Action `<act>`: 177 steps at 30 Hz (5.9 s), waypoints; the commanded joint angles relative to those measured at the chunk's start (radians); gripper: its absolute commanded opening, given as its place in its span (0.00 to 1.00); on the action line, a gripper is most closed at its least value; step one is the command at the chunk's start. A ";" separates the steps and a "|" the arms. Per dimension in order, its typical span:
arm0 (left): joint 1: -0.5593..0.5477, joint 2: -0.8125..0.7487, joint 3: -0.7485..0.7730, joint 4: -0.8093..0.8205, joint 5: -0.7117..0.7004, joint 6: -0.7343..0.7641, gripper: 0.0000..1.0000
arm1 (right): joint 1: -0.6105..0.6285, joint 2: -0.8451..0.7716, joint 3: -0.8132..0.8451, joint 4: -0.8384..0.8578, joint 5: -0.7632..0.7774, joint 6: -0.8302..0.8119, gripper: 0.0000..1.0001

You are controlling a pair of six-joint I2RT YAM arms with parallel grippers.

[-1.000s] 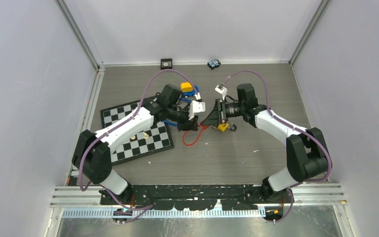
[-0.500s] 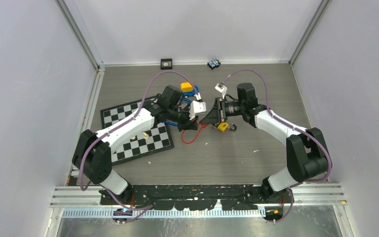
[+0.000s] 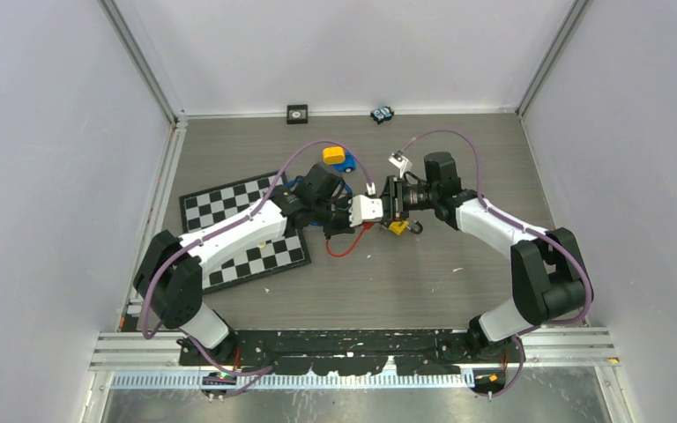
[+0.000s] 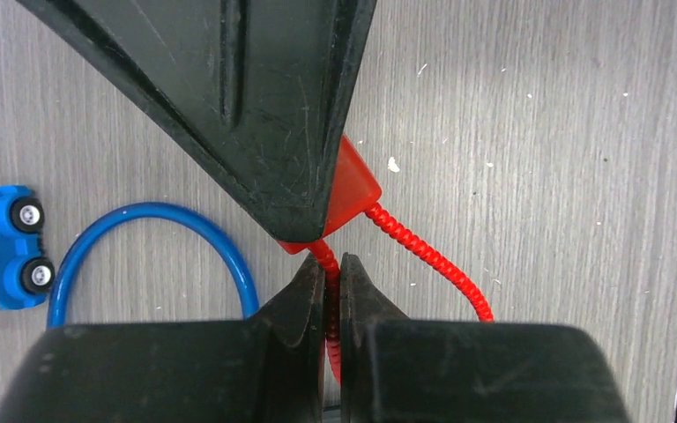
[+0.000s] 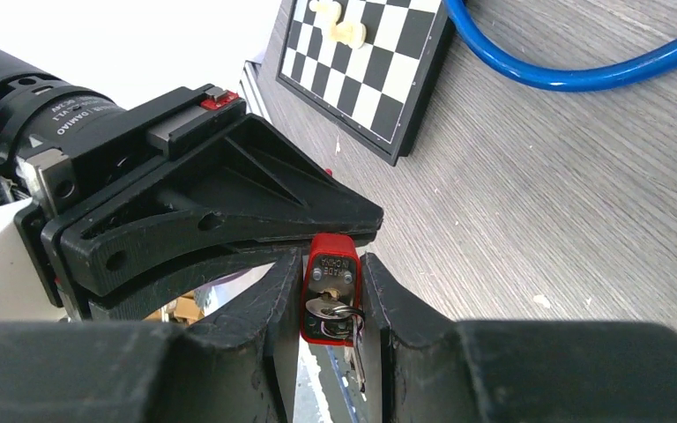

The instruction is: Unlock with the key

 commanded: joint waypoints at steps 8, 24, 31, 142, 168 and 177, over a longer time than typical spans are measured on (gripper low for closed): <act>-0.011 -0.056 0.000 0.058 -0.011 -0.029 0.46 | -0.051 -0.066 -0.001 0.081 0.083 -0.061 0.00; 0.062 -0.001 0.034 0.175 0.123 -0.316 0.99 | -0.066 -0.085 0.003 0.094 0.082 -0.041 0.01; 0.062 0.086 0.088 0.233 0.061 -0.375 1.00 | -0.073 -0.090 -0.003 0.112 0.076 -0.018 0.01; 0.001 0.044 0.040 0.250 -0.115 -0.349 0.47 | -0.169 -0.068 -0.028 0.101 0.106 -0.024 0.01; 0.214 -0.125 0.048 0.238 -0.080 -0.425 0.63 | -0.372 -0.014 0.197 -0.015 0.003 0.046 0.01; 0.216 -0.128 0.039 0.241 -0.056 -0.425 0.64 | -0.488 0.074 0.328 -0.033 0.024 0.036 0.01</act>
